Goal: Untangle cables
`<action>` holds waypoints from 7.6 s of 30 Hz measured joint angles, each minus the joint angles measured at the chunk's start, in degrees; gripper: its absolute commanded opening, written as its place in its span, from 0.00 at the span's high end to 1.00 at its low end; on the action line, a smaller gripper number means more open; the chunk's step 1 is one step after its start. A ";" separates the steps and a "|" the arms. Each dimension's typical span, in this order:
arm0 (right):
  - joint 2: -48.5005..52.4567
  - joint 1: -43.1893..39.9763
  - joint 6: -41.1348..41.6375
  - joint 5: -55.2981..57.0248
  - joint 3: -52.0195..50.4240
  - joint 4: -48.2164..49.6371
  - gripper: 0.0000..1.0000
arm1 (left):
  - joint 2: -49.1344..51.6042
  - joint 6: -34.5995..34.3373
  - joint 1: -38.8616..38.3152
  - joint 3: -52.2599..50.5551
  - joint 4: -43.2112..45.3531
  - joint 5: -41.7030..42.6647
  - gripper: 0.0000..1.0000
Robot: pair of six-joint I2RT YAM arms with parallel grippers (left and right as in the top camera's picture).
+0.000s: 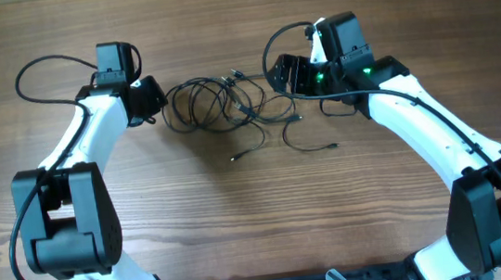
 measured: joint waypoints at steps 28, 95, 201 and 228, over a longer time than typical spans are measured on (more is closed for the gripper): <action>0.37 7.87 5.27 -7.45 3.23 -5.99 0.00 | -4.68 8.41 3.50 -0.11 -1.73 10.93 0.96; 26.25 21.40 18.38 3.48 13.73 24.74 0.63 | 0.04 5.33 5.33 -0.11 3.52 20.98 0.96; 16.72 -0.22 5.68 -43.36 14.49 1.62 0.96 | 1.75 13.14 -2.97 -0.11 4.39 16.13 0.49; -12.61 -0.22 -1.03 -44.28 14.84 3.08 0.96 | 2.73 13.97 -2.97 -0.11 5.27 15.74 0.87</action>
